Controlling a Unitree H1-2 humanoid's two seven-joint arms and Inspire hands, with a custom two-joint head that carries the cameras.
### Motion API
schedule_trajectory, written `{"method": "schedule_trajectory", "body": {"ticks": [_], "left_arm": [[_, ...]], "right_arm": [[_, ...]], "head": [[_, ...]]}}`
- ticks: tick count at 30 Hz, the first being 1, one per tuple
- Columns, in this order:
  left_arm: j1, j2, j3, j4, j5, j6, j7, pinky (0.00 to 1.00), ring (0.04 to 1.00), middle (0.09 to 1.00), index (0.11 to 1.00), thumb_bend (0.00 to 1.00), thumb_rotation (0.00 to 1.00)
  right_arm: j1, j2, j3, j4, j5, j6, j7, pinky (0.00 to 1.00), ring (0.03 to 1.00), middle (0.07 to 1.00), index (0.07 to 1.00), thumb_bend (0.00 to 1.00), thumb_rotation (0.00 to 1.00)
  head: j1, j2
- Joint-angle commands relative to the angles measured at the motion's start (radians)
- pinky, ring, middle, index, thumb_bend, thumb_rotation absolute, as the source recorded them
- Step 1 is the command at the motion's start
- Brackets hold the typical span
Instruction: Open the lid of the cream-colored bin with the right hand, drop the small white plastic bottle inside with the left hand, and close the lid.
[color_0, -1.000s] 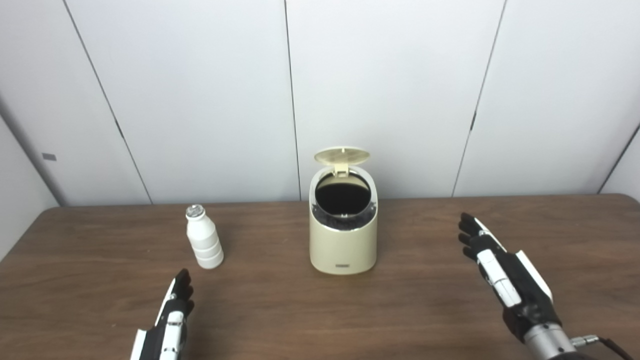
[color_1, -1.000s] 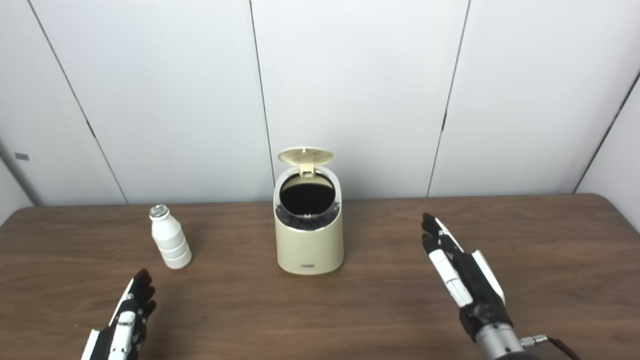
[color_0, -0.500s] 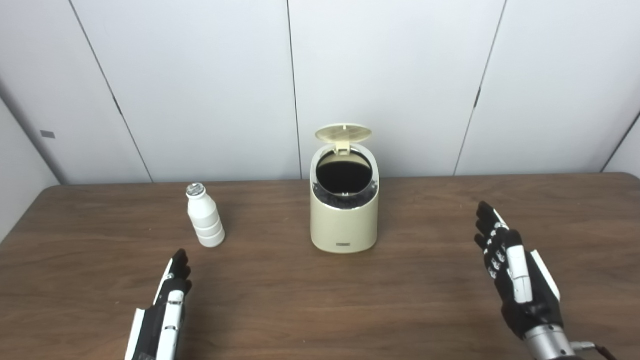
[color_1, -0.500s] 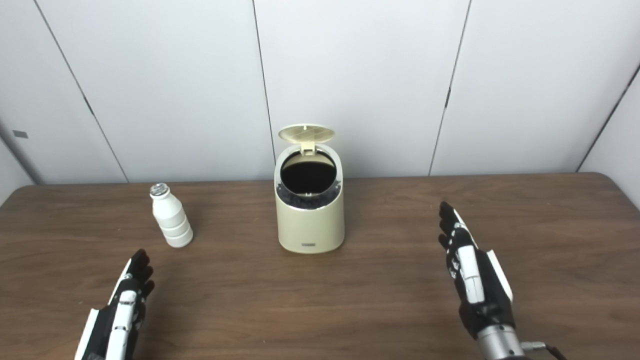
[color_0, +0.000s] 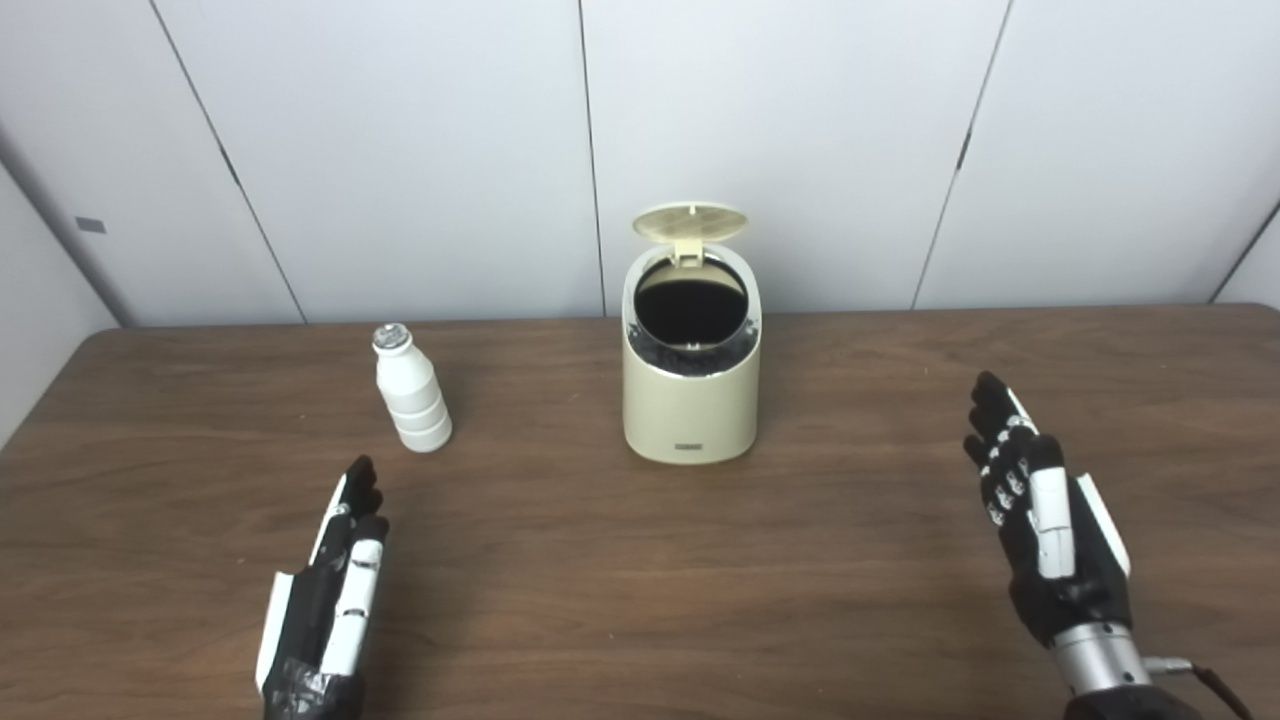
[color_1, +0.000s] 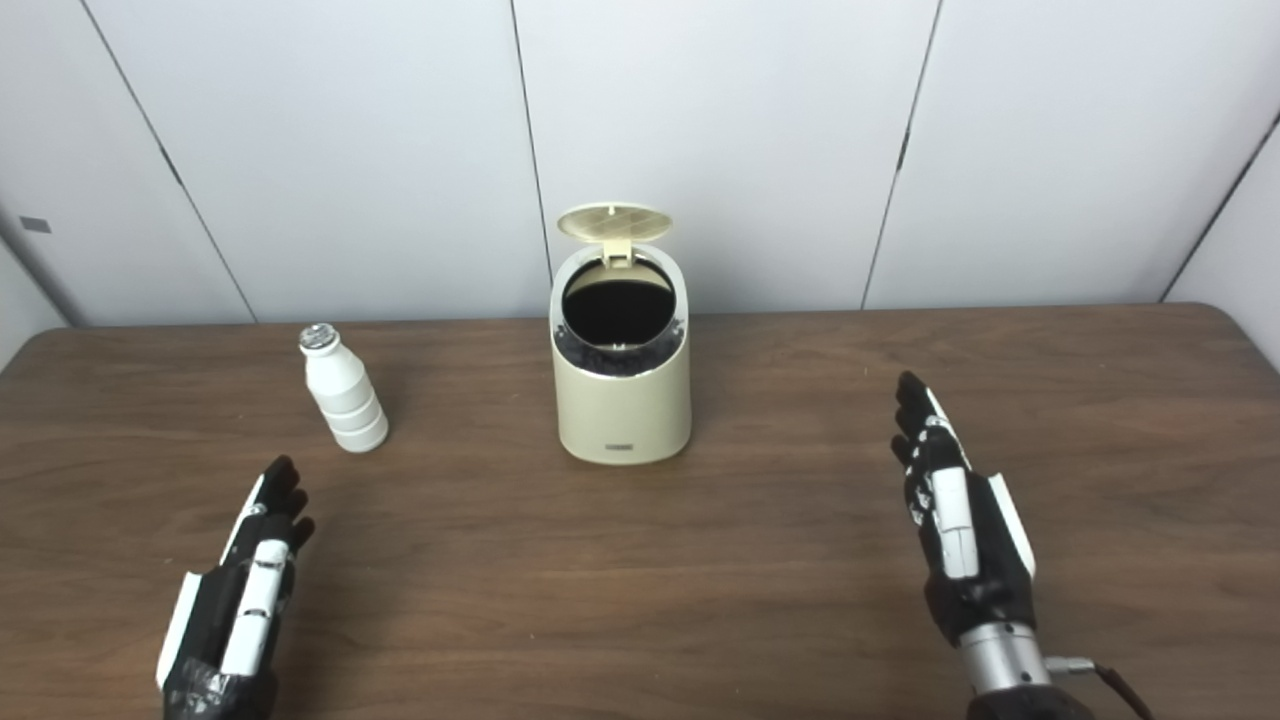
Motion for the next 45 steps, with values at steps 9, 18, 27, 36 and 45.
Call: {"method": "schedule_trajectory", "body": {"ticks": [9, 18, 27, 36, 45], "left_arm": [[0.047, -0.039, -0.026, 0.019, 0.035, -0.077, 0.017, 0.96, 0.989, 1.000, 0.992, 0.57, 0.82], [0.046, -0.025, -0.033, 0.070, 0.093, -0.118, 0.031, 0.94, 0.978, 0.991, 0.999, 0.54, 0.79], [0.021, -0.028, -0.006, 0.030, 0.257, -0.100, 0.116, 0.91, 0.943, 0.958, 0.986, 0.66, 0.40], [-0.073, 0.019, 0.038, 0.007, 0.395, -0.012, 0.144, 0.82, 0.923, 0.961, 0.973, 0.92, 0.19], [-0.232, 0.144, 0.075, -0.001, 0.559, 0.257, 0.079, 0.81, 0.931, 0.969, 0.993, 0.99, 0.33]], "right_arm": [[0.017, -0.053, -0.031, -0.036, 0.068, -0.035, 0.007, 1.00, 0.973, 0.965, 0.955, 0.66, 0.96], [0.032, -0.048, -0.017, -0.091, 0.062, 0.006, -0.014, 0.87, 0.918, 0.915, 0.883, 0.67, 0.91], [0.032, -0.040, -0.010, -0.080, 0.098, 0.001, -0.012, 0.86, 0.908, 0.899, 0.875, 0.67, 0.87], [0.031, -0.043, 0.009, -0.076, 0.054, 0.009, -0.031, 0.84, 0.902, 0.900, 0.868, 0.71, 0.88], [0.024, -0.036, 0.012, -0.100, 0.046, 0.044, -0.041, 0.85, 0.909, 0.908, 0.884, 0.69, 0.89]], "head": [[0.142, -0.067], [0.172, -0.109], [0.198, -0.123], [0.194, -0.127], [0.163, -0.125]]}}
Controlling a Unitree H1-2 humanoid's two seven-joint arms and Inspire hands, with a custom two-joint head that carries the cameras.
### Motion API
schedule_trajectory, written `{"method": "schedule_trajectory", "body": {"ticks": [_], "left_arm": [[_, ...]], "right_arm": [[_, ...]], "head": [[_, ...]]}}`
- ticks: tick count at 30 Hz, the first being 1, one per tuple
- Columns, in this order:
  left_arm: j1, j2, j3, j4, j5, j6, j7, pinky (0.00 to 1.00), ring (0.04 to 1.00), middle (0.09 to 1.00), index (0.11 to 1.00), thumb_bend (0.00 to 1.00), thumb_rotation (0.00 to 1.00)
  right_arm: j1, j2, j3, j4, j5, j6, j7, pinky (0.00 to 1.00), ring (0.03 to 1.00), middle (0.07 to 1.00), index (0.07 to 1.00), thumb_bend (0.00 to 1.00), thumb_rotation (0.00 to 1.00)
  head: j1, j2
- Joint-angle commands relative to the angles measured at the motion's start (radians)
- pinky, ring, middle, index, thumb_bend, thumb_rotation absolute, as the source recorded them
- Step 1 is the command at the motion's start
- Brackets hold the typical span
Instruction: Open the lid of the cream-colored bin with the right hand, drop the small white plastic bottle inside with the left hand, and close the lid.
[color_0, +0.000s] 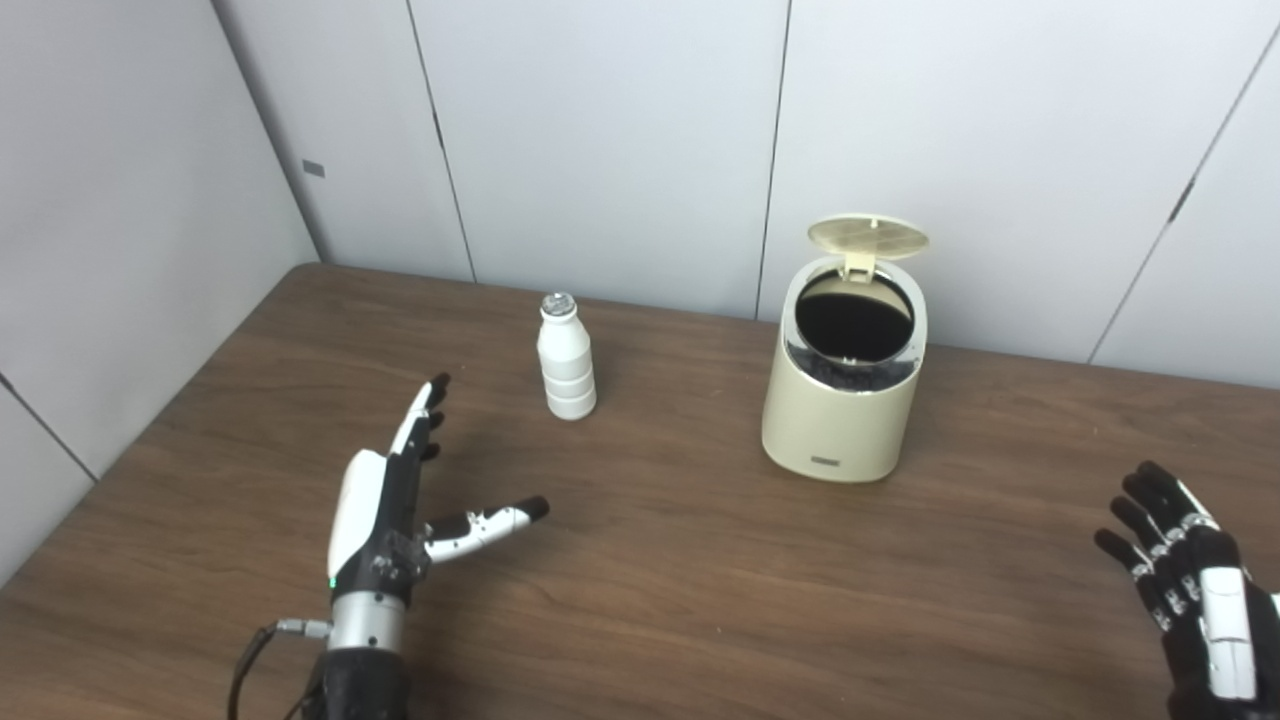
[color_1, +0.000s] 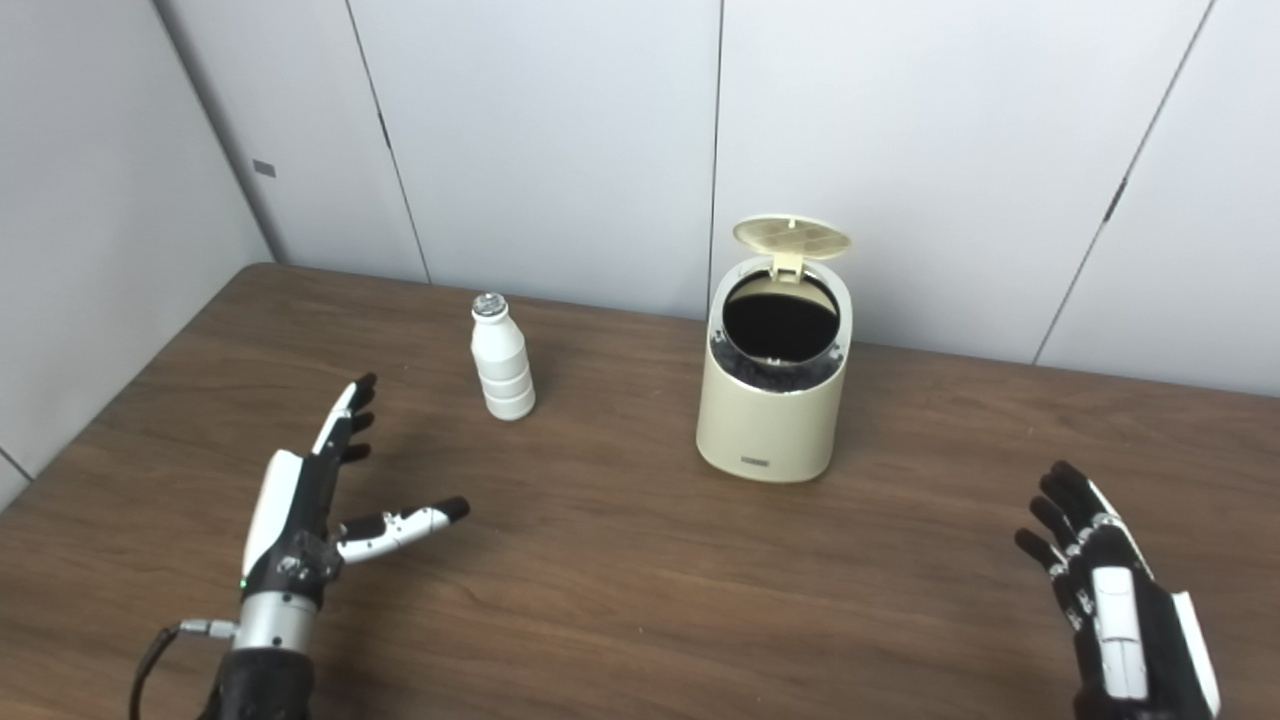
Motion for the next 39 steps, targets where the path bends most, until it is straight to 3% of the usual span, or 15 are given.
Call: {"method": "schedule_trajectory", "body": {"ticks": [1, 7, 11, 16, 21, 24, 30, 39], "left_arm": [[-0.056, 0.029, 0.003, -0.017, 0.028, 0.032, -0.008, 0.79, 0.939, 0.976, 0.994, 0.99, 0.34], [-0.161, 0.119, -0.030, 0.038, 0.102, 0.092, -0.046, 0.77, 0.909, 0.958, 0.976, 1.00, 0.35], [-0.236, 0.170, -0.072, 0.101, 0.123, 0.089, -0.074, 0.78, 0.927, 0.956, 0.964, 1.00, 0.37], [-0.298, 0.208, -0.121, 0.195, 0.117, 0.043, -0.085, 0.74, 0.889, 0.929, 0.942, 1.00, 0.33], [-0.352, 0.217, -0.167, 0.270, 0.111, 0.042, -0.102, 0.73, 0.882, 0.910, 0.934, 1.00, 0.34], [-0.376, 0.216, -0.182, 0.303, 0.103, 0.043, -0.113, 0.74, 0.877, 0.901, 0.939, 1.00, 0.35], [-0.405, 0.216, -0.205, 0.338, 0.101, 0.048, -0.132, 0.75, 0.868, 0.892, 0.933, 1.00, 0.35], [-0.437, 0.204, -0.208, 0.385, 0.097, 0.047, -0.123, 0.74, 0.861, 0.880, 0.911, 1.00, 0.34]], "right_arm": [[-0.024, 0.002, -0.002, -0.047, 0.010, -0.009, -0.002, 0.86, 0.912, 0.909, 0.886, 0.69, 0.89], [-0.022, -0.002, 0.004, -0.047, -0.010, -0.027, -0.001, 0.91, 0.922, 0.930, 0.916, 0.70, 0.91], [-0.018, 0.000, 0.003, -0.052, -0.009, -0.014, -0.003, 0.96, 0.937, 0.942, 0.940, 0.64, 0.92], [-0.011, 0.000, 0.006, -0.068, -0.019, 0.007, -0.008, 0.97, 0.941, 0.953, 0.968, 0.66, 0.90], [-0.012, 0.007, 0.005, -0.086, -0.012, 0.028, -0.011, 0.97, 0.943, 0.955, 0.968, 0.63, 0.90], [-0.012, 0.007, 0.010, -0.087, -0.028, 0.030, -0.014, 0.98, 0.947, 0.957, 0.974, 0.60, 0.96], [-0.010, 0.012, 0.014, -0.082, -0.039, 0.030, -0.019, 1.00, 0.971, 0.970, 0.988, 0.64, 0.99], [-0.017, 0.007, 0.022, -0.081, -0.053, 0.031, -0.015, 1.00, 0.970, 0.967, 0.987, 0.62, 0.99]], "head": [[0.001, 0.001], [-0.012, 0.012], [-0.014, 0.015], [-0.017, 0.019], [-0.024, 0.022], [-0.030, 0.024], [-0.034, 0.023], [-0.047, 0.018]]}}
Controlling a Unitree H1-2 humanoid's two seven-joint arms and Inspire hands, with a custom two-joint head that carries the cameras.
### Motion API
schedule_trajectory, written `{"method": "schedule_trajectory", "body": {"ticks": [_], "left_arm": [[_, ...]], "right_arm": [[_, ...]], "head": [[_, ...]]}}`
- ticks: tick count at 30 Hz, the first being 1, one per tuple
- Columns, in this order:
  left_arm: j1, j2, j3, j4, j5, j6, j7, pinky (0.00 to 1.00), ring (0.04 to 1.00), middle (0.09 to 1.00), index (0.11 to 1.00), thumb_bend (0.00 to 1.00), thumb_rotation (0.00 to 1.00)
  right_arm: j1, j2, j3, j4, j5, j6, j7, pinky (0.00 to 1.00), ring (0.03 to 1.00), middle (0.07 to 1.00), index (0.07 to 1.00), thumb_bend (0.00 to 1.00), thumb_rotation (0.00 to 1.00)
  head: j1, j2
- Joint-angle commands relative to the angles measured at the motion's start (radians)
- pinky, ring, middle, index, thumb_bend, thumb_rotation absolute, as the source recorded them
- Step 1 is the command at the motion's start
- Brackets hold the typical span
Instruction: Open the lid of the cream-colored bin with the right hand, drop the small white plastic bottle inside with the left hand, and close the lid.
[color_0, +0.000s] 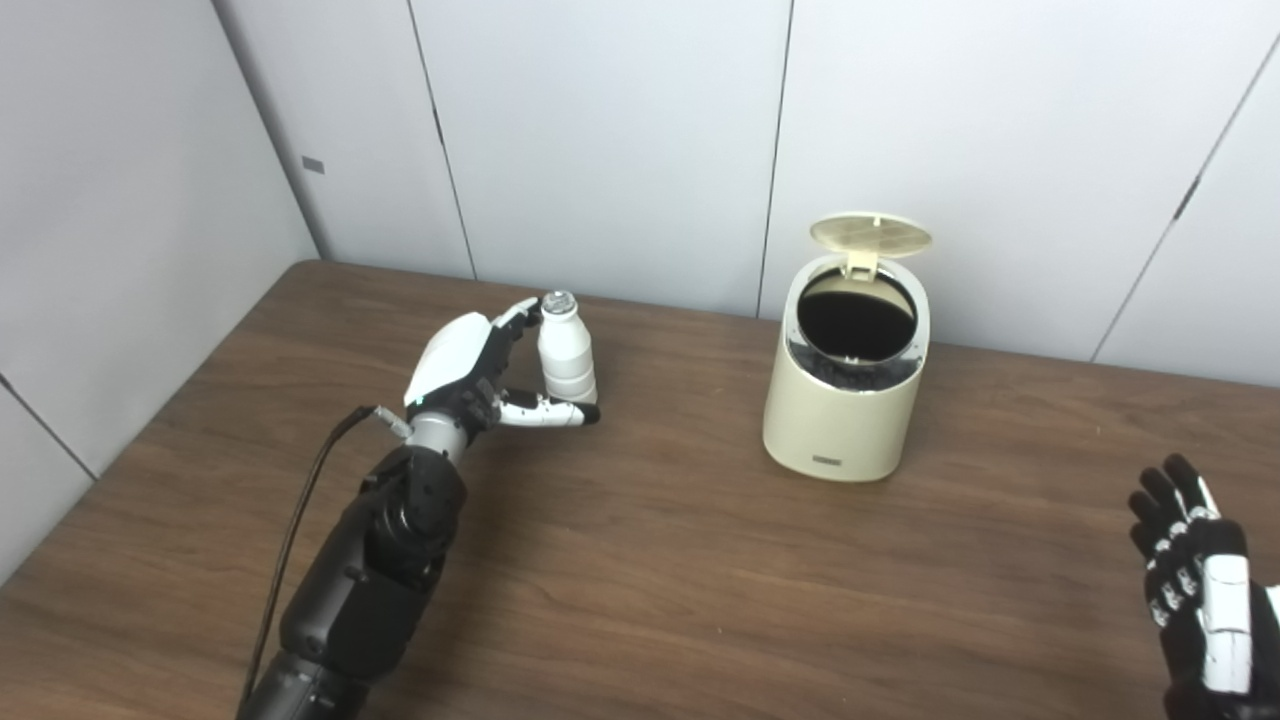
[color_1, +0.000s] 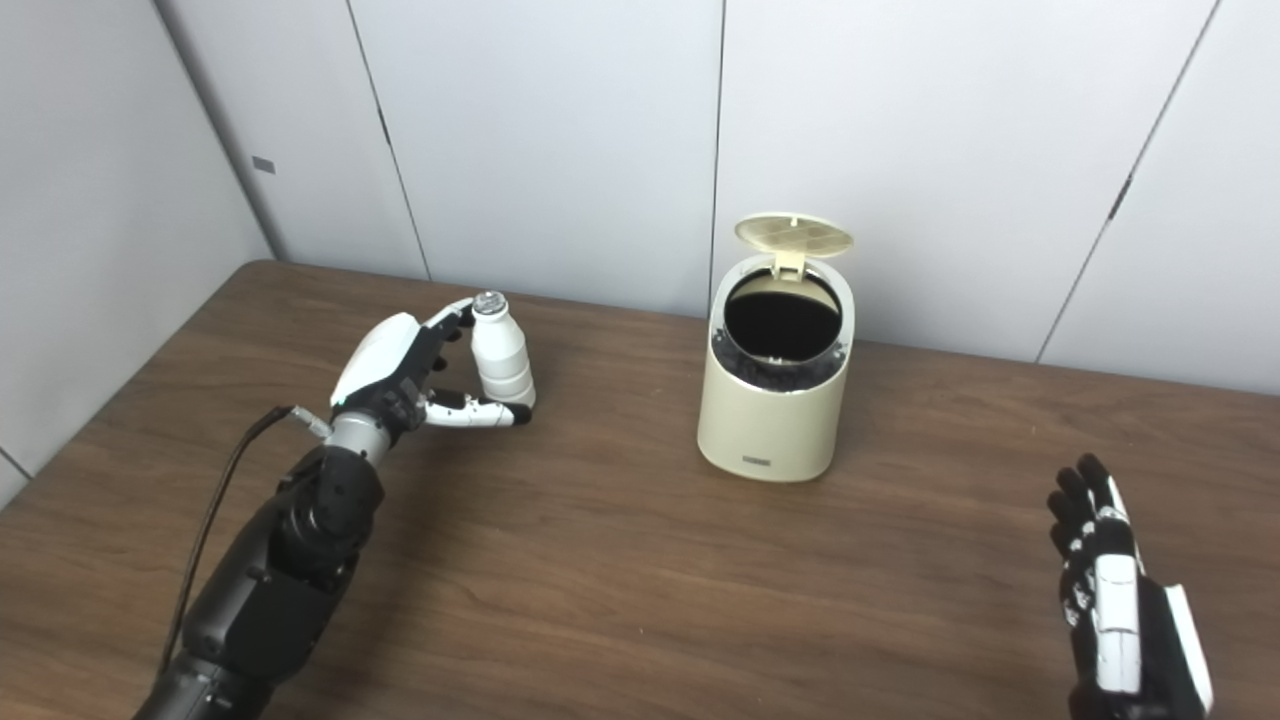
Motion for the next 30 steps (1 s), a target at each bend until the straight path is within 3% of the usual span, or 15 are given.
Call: {"method": "schedule_trajectory", "body": {"ticks": [1, 6, 14, 22, 26, 30], "left_arm": [[-0.061, 0.014, 0.012, 0.006, 0.002, -0.016, 0.035, 0.74, 0.860, 0.874, 0.906, 1.00, 0.33], [-0.082, 0.010, 0.013, 0.031, 0.009, 0.000, 0.046, 0.77, 0.864, 0.858, 0.896, 1.00, 0.30], [-0.100, 0.003, 0.011, 0.044, 0.011, 0.004, 0.073, 0.68, 0.772, 0.788, 0.837, 0.96, 0.25], [-0.102, -0.001, -0.001, 0.043, 0.007, 0.015, 0.069, 0.63, 0.716, 0.724, 0.798, 0.94, 0.23], [-0.103, -0.008, 0.007, 0.053, -0.019, 0.000, 0.070, 0.52, 0.614, 0.672, 0.768, 0.92, 0.22], [-0.104, -0.013, 0.009, 0.057, -0.042, 0.002, 0.068, 0.50, 0.582, 0.647, 0.748, 0.89, 0.20]], "right_arm": [[-0.018, -0.005, 0.001, -0.029, 0.001, -0.012, 0.003, 1.00, 0.970, 0.967, 0.988, 0.61, 0.99], [-0.017, 0.001, 0.004, -0.024, -0.008, -0.013, -0.005, 1.00, 0.970, 0.965, 0.989, 0.60, 0.98], [-0.015, -0.006, 0.002, 0.007, 0.002, -0.043, 0.005, 1.00, 0.991, 0.971, 0.990, 0.58, 0.97], [-0.005, -0.015, 0.002, 0.004, 0.001, -0.040, 0.013, 1.00, 0.980, 0.965, 0.985, 0.63, 0.96], [-0.005, -0.015, 0.003, 0.006, -0.006, -0.043, 0.012, 1.00, 0.973, 0.956, 0.977, 0.64, 0.95], [-0.005, -0.016, 0.004, 0.007, -0.014, -0.043, 0.011, 1.00, 0.967, 0.951, 0.980, 0.63, 0.96]], "head": [[0.001, 0.001], [-0.022, 0.006], [-0.024, 0.010], [-0.027, 0.015], [-0.028, 0.014], [-0.028, 0.014]]}}
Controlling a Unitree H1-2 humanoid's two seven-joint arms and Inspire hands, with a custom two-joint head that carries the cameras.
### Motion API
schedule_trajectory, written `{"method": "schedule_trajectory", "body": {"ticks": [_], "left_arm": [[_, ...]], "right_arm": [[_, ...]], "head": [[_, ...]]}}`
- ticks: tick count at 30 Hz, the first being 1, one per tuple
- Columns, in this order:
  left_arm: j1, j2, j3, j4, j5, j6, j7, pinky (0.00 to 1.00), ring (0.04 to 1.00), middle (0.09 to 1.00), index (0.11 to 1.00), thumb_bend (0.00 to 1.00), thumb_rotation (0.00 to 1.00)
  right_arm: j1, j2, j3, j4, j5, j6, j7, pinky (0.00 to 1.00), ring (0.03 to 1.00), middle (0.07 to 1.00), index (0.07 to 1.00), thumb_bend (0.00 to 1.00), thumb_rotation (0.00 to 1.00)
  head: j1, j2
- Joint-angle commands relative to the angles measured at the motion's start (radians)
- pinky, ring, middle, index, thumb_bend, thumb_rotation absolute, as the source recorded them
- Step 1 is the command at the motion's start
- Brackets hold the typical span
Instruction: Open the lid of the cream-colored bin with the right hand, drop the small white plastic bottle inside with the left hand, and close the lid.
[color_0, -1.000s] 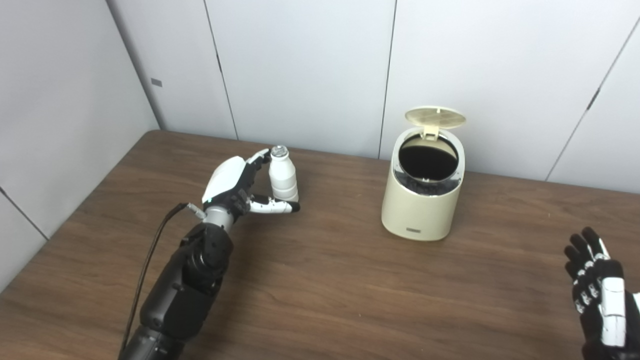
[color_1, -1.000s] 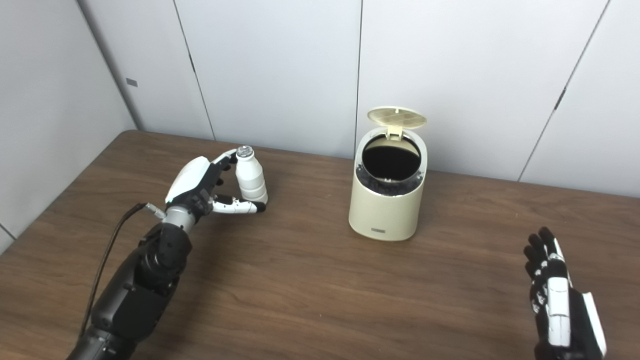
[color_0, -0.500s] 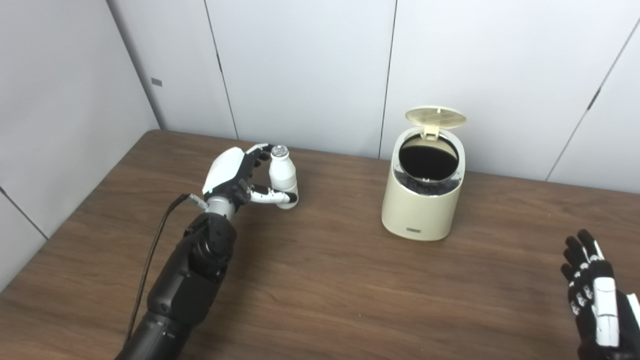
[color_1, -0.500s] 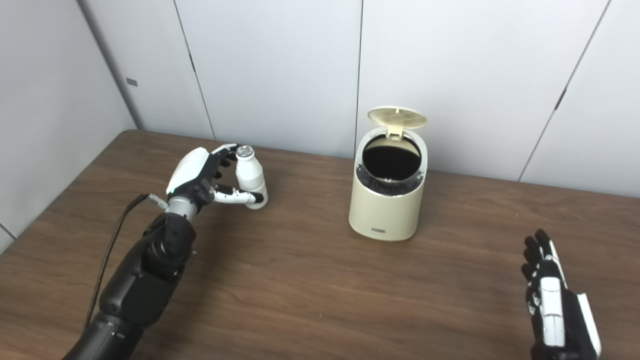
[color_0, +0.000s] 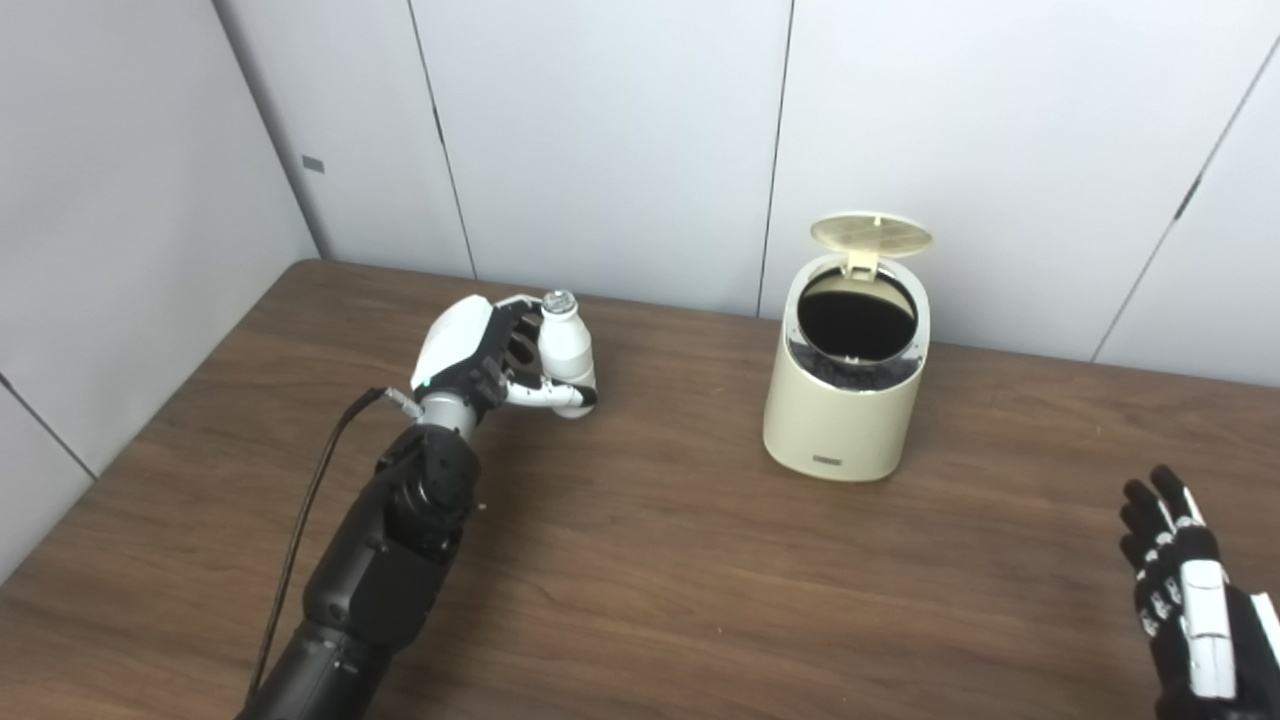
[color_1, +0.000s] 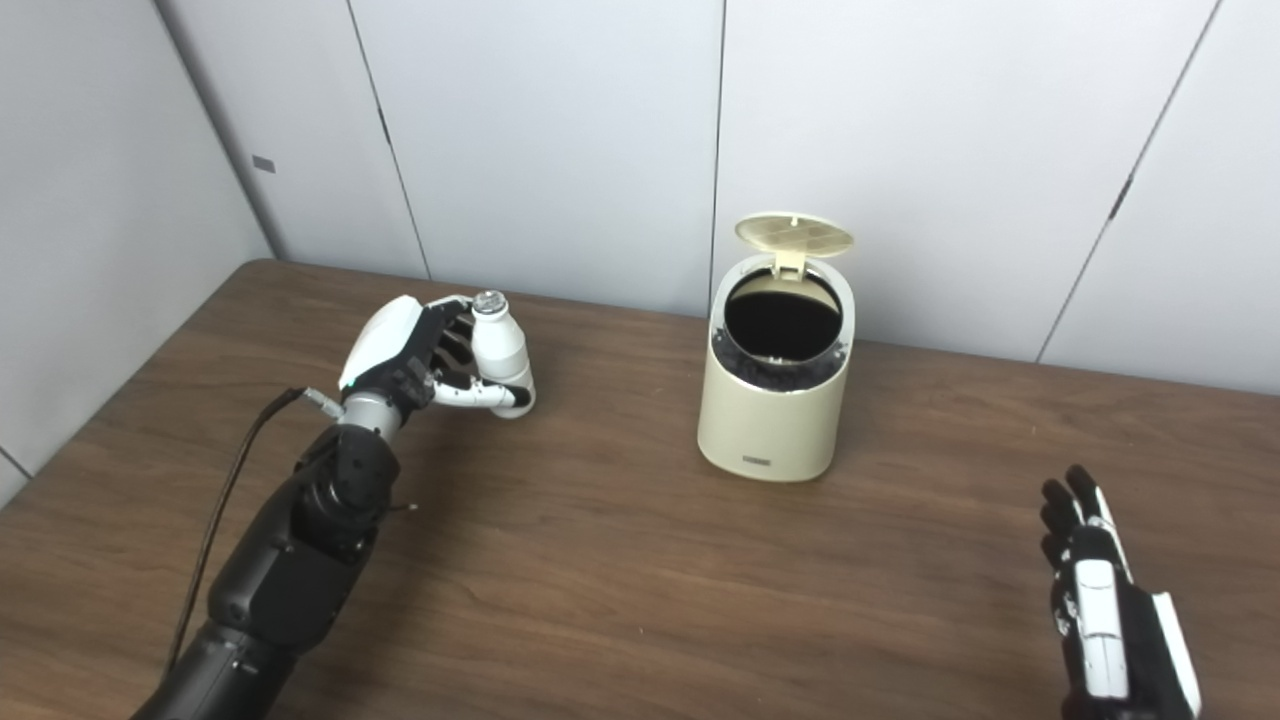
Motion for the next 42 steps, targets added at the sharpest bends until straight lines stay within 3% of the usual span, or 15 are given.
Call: {"method": "schedule_trajectory", "body": {"ticks": [1, 6, 11, 13, 16, 27, 34, 42], "left_arm": [[-0.050, 0.013, 0.014, -0.005, -0.008, -0.029, 0.028, 0.49, 0.576, 0.637, 0.744, 0.88, 0.19], [-0.053, -0.011, 0.038, 0.018, -0.056, -0.072, 0.054, 0.41, 0.484, 0.546, 0.700, 0.82, 0.08], [-0.064, -0.011, 0.024, 0.047, -0.053, -0.104, 0.070, 0.36, 0.431, 0.496, 0.675, 0.80, 0.02], [-0.065, -0.018, 0.031, 0.060, -0.063, -0.143, 0.093, 0.37, 0.431, 0.469, 0.589, 0.59, 0.00], [-0.067, -0.027, 0.040, 0.077, -0.070, -0.189, 0.127, 0.38, 0.426, 0.472, 0.508, 0.51, 0.00], [-0.056, -0.011, 0.030, 0.052, -0.035, -0.202, 0.143, 0.40, 0.422, 0.474, 0.496, 0.50, 0.00], [-0.016, -0.021, 0.022, -0.088, -0.001, -0.228, 0.148, 0.39, 0.419, 0.478, 0.500, 0.50, 0.00], [0.012, -0.057, -0.006, -0.257, 0.100, -0.251, 0.185, 0.29, 0.348, 0.442, 0.524, 0.49, 0.00]], "right_arm": [[-0.012, -0.012, -0.004, -0.019, 0.003, -0.039, 0.005, 1.00, 0.968, 0.952, 0.981, 0.63, 0.96], [-0.012, -0.014, -0.009, -0.014, 0.013, -0.045, 0.011, 1.00, 0.967, 0.948, 0.982, 0.64, 0.95], [-0.012, -0.012, -0.010, -0.023, 0.013, -0.038, 0.009, 1.00, 0.966, 0.941, 0.979, 0.64, 0.95], [-0.011, -0.011, -0.011, -0.024, 0.014, -0.040, 0.010, 1.00, 0.965, 0.934, 0.974, 0.64, 0.95], [-0.011, -0.010, -0.015, -0.023, 0.022, -0.040, 0.009, 1.00, 0.963, 0.927, 0.969, 0.64, 0.94], [-0.012, -0.016, -0.005, -0.014, -0.007, -0.051, 0.011, 1.00, 0.967, 0.930, 0.981, 0.64, 0.98], [-0.015, -0.013, -0.001, 0.014, -0.019, -0.083, 0.011, 1.00, 0.963, 0.918, 0.975, 0.63, 0.98], [-0.010, -0.014, 0.020, 0.054, -0.060, -0.135, 0.013, 0.97, 0.959, 0.921, 0.977, 0.65, 1.00]], "head": [[0.001, 0.000], [0.001, 0.000], [0.001, 0.000], [-0.003, 0.003], [-0.003, 0.006], [-0.032, 0.008], [-0.077, 0.004], [-0.159, -0.014]]}}
